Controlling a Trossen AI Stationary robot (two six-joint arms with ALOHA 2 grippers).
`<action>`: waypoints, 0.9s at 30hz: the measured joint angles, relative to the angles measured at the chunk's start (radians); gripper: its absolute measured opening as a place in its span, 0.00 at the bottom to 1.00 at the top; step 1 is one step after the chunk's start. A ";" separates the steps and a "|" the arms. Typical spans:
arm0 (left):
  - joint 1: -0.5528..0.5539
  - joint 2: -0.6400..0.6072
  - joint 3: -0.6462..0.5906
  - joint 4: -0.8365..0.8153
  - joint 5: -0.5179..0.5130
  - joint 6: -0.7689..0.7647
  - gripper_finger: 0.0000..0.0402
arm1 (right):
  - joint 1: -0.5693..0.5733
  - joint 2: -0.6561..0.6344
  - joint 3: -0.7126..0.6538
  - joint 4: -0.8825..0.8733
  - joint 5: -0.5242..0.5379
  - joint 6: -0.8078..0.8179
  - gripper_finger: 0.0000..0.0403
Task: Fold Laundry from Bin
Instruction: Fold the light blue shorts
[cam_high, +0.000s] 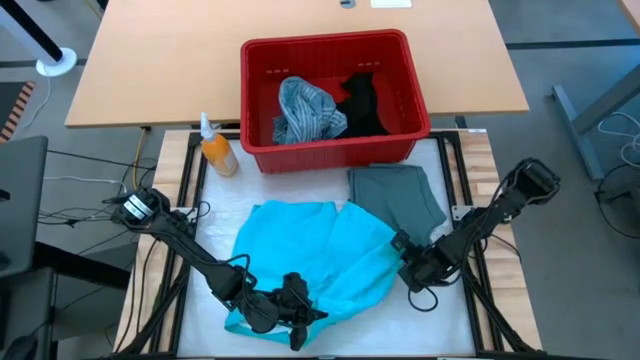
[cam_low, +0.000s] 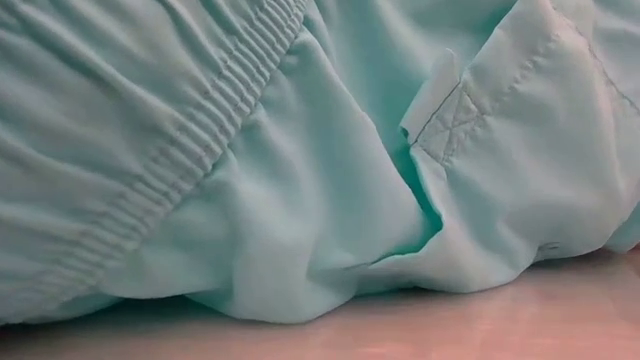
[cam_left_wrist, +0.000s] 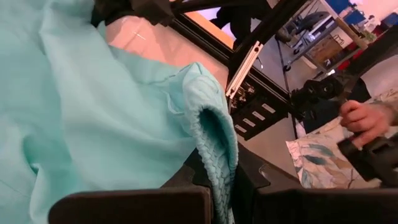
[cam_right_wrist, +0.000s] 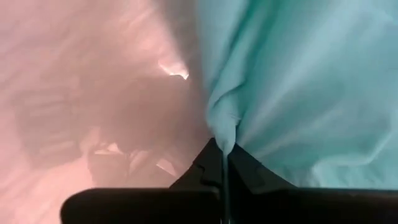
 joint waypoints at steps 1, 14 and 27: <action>-0.002 0.000 0.000 0.002 -0.003 -0.002 0.01 | -0.010 -0.011 0.022 -0.013 0.017 -0.009 0.06; -0.208 -0.112 -0.001 -0.201 -0.495 -0.157 0.01 | -0.287 0.073 0.368 0.368 0.146 -0.401 0.05; -0.427 -0.122 0.000 -0.637 -0.495 -0.710 0.01 | -0.551 0.608 0.927 0.603 0.004 -0.364 0.05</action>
